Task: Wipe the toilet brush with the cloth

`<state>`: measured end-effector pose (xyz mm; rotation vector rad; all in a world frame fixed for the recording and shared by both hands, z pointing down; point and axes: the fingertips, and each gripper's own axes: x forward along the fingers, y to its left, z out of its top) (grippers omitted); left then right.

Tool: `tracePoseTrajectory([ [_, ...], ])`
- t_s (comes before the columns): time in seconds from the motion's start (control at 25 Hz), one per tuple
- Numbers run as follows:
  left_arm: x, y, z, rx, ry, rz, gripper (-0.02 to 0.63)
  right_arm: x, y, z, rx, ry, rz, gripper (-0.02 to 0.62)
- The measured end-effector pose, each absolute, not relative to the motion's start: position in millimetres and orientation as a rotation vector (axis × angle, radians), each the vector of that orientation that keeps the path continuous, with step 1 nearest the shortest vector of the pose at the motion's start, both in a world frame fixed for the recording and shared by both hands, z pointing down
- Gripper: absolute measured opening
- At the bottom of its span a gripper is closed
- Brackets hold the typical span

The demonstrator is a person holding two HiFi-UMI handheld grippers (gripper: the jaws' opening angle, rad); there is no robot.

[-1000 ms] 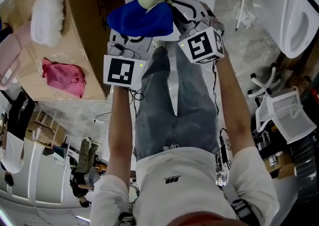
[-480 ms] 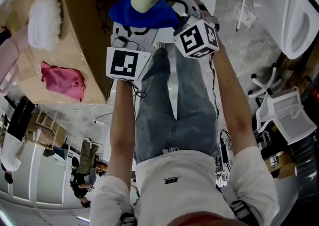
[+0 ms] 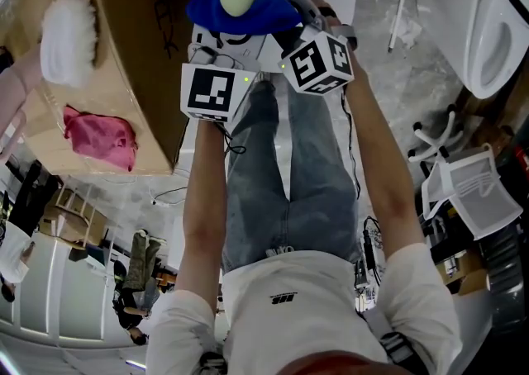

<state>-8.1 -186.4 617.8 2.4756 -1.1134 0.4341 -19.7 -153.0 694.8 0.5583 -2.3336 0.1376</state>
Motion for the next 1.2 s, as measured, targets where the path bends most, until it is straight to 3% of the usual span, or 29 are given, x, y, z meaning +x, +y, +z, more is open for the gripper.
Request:
tracePoseTrajectory([
  [0.32, -7.2, -189.4, 618.9, 2.5, -1.119, 0.466, 0.127, -18.5, -151.3, 696.1, 0.599, -2.327, 0.114, 0.069],
  [1.2, -8.5, -202.9, 530.6, 2.572, -1.093, 0.409, 0.135, -20.9, -154.2, 698.1, 0.593, -2.274, 0.096, 0.055],
])
